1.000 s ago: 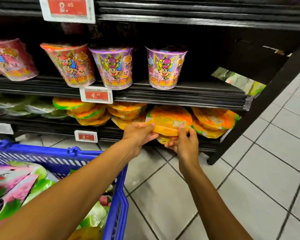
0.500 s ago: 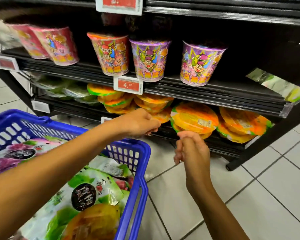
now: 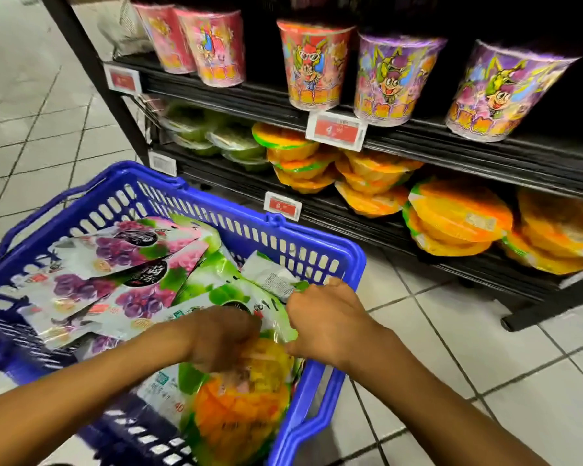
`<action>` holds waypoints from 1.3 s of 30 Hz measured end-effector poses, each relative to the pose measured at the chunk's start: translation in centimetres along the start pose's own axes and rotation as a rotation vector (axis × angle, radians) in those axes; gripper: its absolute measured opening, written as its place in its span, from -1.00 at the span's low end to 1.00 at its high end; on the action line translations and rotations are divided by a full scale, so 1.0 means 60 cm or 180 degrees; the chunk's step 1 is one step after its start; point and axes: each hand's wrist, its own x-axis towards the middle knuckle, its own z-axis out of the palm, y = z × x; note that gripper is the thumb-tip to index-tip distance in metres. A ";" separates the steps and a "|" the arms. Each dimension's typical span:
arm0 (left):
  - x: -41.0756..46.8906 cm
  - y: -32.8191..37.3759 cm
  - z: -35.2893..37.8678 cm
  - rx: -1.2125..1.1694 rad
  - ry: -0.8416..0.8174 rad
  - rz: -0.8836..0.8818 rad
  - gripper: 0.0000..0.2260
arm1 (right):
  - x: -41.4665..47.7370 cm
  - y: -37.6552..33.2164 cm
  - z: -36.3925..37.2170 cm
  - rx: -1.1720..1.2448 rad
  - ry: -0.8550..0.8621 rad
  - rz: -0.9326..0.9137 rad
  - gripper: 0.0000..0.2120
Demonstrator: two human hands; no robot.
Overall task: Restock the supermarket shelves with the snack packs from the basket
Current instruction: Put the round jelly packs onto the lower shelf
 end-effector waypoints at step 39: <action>0.201 0.278 -0.255 -0.5853 0.1601 0.0162 -0.71 | -0.124 0.262 -0.003 0.5117 0.4106 0.1666 -0.33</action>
